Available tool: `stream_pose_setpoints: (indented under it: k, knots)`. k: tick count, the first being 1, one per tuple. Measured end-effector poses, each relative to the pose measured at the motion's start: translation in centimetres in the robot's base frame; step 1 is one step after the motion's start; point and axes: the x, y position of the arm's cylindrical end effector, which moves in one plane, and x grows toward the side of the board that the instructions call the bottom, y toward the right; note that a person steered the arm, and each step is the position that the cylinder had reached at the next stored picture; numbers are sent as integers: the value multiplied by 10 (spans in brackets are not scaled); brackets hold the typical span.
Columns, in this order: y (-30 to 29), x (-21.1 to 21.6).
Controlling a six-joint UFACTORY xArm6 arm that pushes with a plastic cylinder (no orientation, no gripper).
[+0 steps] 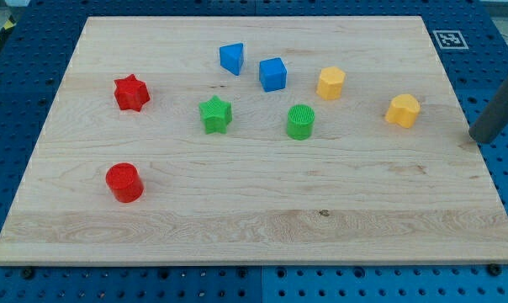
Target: Place your hand at right side of the green circle
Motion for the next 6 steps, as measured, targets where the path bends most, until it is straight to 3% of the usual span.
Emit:
stream_pose_setpoints:
  k: [2, 4, 6]
  knots:
    - [-56, 6]
    - [-152, -5]
    - [-170, -22]
